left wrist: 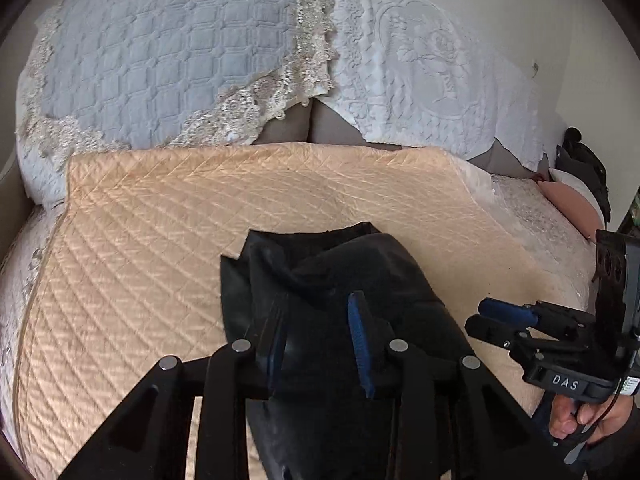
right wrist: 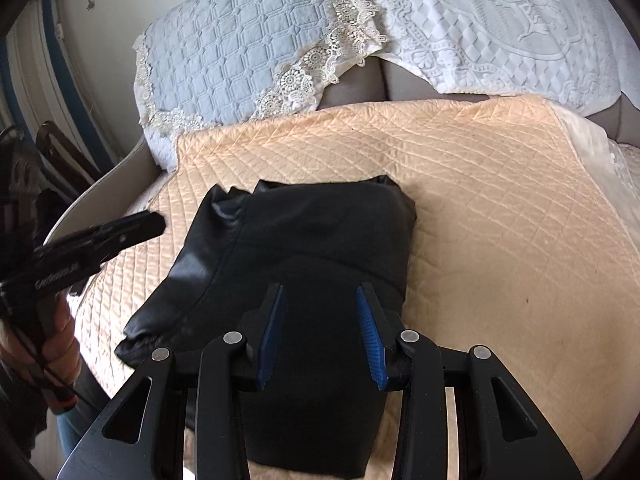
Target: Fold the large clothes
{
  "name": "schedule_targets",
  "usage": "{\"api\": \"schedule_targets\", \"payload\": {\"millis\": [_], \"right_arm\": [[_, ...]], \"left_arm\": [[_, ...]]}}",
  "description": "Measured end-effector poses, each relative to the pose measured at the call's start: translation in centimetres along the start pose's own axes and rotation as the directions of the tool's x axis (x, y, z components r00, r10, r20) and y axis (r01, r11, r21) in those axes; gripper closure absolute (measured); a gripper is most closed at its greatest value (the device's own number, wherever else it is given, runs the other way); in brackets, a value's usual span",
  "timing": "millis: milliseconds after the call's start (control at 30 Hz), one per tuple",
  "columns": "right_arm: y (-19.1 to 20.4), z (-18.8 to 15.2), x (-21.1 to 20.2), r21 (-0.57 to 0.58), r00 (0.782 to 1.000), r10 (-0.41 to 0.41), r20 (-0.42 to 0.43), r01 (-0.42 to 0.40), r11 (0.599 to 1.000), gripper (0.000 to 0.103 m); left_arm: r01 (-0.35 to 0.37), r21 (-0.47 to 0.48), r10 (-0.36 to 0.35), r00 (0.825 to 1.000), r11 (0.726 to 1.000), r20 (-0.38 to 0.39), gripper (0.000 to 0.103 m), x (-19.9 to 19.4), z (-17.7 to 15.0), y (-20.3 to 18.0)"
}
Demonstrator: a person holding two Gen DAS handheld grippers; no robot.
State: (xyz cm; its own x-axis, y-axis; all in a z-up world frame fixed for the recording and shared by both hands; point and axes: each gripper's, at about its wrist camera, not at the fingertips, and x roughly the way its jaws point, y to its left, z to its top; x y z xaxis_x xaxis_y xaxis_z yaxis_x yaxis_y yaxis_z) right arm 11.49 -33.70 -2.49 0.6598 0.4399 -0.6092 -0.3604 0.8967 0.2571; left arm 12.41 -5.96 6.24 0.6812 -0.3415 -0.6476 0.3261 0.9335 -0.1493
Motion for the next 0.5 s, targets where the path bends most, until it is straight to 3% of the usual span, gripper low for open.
{"api": "schedule_targets", "payload": {"millis": [167, 267, 400, 500], "right_arm": [[-1.3, 2.4, 3.0, 0.02, 1.0, 0.012, -0.028, -0.011, 1.0, 0.065], [-2.4, 3.4, 6.1, 0.05, 0.997, 0.009, -0.077, -0.006, 0.999, 0.065], [-3.2, 3.9, 8.8, 0.072, 0.992, 0.016, -0.127, -0.007, 0.997, 0.065], [-2.8, 4.0, 6.7, 0.063, 0.995, 0.028, -0.092, -0.022, 0.998, 0.065]], "left_arm": [[-0.025, -0.019, 0.023, 0.996, 1.0, -0.088, 0.071, 5.8, 1.3, 1.4], [-0.031, -0.092, 0.017, 0.989, 0.995, -0.145, 0.074, 8.2, 0.6, 3.3], [-0.04, -0.134, 0.021, 0.989, 0.99, -0.143, 0.078, 8.8, 0.1, 3.9], [-0.052, -0.125, 0.037, 0.992, 0.991, -0.117, 0.078, 7.2, 0.0, 3.4]]}}
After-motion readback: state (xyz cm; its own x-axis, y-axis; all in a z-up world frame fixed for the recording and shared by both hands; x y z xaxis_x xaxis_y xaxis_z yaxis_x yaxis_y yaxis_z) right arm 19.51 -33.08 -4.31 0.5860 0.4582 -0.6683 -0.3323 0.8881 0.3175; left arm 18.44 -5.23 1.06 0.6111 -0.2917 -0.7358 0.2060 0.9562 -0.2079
